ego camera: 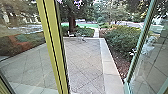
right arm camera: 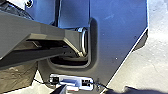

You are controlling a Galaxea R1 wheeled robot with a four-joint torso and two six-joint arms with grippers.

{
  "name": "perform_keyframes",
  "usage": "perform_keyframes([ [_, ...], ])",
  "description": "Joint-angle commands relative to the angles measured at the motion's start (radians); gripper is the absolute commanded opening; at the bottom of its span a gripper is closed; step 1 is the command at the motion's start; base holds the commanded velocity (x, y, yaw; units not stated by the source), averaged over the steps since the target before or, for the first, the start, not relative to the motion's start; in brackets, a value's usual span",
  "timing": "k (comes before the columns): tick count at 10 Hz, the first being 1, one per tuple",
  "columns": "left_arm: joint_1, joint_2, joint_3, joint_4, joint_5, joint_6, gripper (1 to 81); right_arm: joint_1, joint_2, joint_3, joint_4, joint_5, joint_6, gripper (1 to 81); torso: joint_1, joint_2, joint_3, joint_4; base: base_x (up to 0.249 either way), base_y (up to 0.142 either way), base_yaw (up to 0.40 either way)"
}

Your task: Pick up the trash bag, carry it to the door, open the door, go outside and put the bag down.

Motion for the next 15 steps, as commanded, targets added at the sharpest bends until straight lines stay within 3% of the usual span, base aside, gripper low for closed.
perform_keyframes([
  [1, -0.036, -0.001, 0.0, 0.008, 0.072, 0.007, 1.0, 0.027, 0.001, -0.002, -0.002, -0.051, -0.001, 81.1, 0.0, 0.0, 0.0, 0.0, 0.0, -0.129, 0.0],
  [12, -0.034, 0.001, -0.001, 0.006, 0.07, 0.007, 1.0, 0.027, 0.005, -0.011, -0.001, -0.051, 0.0, 81.1, 0.0, 0.0, 0.0, 0.0, 0.0, -0.123, 0.0],
  [15, -0.034, 0.001, -0.001, 0.006, 0.069, 0.007, 1.0, 0.029, 0.005, -0.011, -0.001, -0.051, 0.0, 81.1, 0.0, 0.0, 0.0, 0.0, 0.0, 0.0, 0.0],
])
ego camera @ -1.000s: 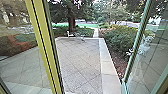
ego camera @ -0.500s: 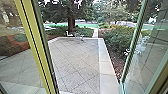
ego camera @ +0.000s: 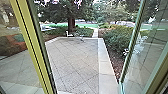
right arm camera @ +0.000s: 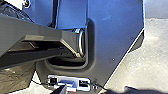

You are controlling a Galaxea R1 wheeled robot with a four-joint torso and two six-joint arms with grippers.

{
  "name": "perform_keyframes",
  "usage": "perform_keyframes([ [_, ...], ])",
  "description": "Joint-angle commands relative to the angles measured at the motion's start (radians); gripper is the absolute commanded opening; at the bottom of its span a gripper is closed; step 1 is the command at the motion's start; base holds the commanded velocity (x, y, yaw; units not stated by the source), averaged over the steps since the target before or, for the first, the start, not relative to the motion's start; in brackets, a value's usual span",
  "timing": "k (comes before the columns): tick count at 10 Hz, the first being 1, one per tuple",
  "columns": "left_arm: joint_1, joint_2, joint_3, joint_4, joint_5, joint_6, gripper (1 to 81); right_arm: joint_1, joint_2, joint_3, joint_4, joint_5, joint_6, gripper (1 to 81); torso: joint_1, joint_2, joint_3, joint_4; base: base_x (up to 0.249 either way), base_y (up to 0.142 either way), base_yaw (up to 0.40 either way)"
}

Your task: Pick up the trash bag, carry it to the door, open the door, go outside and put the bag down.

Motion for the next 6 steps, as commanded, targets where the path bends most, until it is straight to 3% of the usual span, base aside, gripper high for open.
perform_keyframes([
  [1, -0.038, -0.003, -0.001, 0.002, 0.069, 0.008, 1.0, 0.03, 0.005, 0.005, -0.001, -0.056, 0.0, 81.1, 0.0, 0.0, 0.0, 0.0, 0.0, 0.0, 0.0],
  [6, -0.035, 0.005, -0.001, 0.002, 0.088, 0.006, 1.0, 0.022, -0.023, 0.012, 0.006, -0.052, 0.006, 81.1, 0.0, 0.0, 0.0, 0.0, 0.0, 0.0, 0.0],
])
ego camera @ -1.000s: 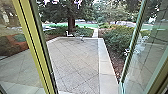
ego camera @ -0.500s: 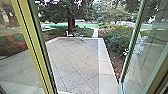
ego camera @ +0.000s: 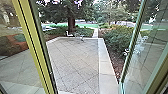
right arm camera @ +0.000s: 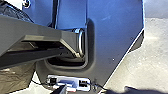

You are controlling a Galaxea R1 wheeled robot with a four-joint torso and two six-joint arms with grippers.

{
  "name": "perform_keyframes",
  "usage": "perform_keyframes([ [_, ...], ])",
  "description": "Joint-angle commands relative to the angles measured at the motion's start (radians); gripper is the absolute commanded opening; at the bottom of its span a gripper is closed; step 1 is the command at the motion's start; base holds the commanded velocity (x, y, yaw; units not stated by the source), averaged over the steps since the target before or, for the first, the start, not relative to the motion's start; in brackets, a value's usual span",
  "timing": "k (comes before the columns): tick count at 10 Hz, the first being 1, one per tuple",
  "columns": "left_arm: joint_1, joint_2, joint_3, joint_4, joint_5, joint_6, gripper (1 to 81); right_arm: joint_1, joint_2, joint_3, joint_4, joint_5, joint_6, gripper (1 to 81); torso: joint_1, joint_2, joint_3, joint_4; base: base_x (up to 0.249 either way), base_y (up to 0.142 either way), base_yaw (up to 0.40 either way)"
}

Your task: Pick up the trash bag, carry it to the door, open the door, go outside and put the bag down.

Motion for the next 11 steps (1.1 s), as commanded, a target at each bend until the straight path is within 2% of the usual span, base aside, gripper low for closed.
perform_keyframes([
  [1, -0.033, 0.001, 0.001, 0.002, 0.089, 0.006, 1.0, 0.012, -0.025, 0.027, 0.0, -0.046, 0.007, 81.1, 0.0, 0.0, 0.0, 0.0, 0.0, 0.0, 0.0],
  [3, -0.032, 0.003, 0.001, 0.002, 0.089, 0.006, 1.0, -0.005, -0.051, 0.076, -0.005, -0.007, -0.004, 81.1, 0.0, 0.0, 0.0, 0.0, 0.0, 0.0, 0.0],
  [6, -0.032, 0.004, 0.001, 0.002, 0.089, 0.006, 1.0, -0.023, -0.092, 0.16, -0.019, 0.01, -0.005, 81.1, -0.003, -0.002, 0.001, 0.0, 0.08, 0.0, 0.0],
  [11, -0.032, 0.006, 0.001, 0.002, 0.089, 0.006, 1.0, -0.023, -0.089, 0.16, -0.019, 0.012, -0.005, 81.1, -0.001, -0.001, 0.0, 0.0, 0.102, 0.0, 0.0],
])
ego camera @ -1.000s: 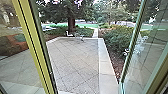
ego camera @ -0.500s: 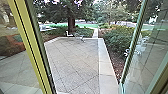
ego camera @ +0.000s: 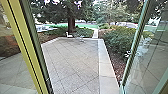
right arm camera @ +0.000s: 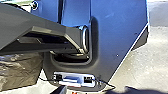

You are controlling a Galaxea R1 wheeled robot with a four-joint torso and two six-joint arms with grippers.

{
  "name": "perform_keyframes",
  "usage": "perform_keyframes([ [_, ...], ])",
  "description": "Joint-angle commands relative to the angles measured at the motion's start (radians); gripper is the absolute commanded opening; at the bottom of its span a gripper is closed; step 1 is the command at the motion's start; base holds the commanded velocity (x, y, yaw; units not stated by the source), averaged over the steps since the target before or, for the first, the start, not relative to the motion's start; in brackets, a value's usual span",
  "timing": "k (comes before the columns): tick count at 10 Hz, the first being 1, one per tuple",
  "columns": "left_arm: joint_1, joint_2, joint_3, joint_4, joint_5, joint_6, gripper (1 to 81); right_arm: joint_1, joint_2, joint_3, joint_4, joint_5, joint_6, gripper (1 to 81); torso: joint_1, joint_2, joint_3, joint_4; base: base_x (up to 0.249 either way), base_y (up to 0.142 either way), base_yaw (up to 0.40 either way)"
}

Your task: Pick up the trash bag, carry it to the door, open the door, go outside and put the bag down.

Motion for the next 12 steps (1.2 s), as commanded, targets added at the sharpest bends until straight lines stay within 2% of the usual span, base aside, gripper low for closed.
perform_keyframes([
  [1, -0.036, -0.001, 0.002, 0.001, 0.073, 0.006, 1.0, 0.023, 0.002, 0.009, -0.01, -0.055, -0.004, 81.1, 0.0, 0.0, 0.0, 0.0, 0.102, 0.0, 0.0],
  [12, -0.037, -0.002, 0.002, 0.0, 0.073, 0.008, 1.0, 0.026, 0.008, 0.01, -0.016, -0.055, -0.006, 81.1, -0.002, -0.001, 0.0, 0.0, 0.102, 0.0, 0.0],
])
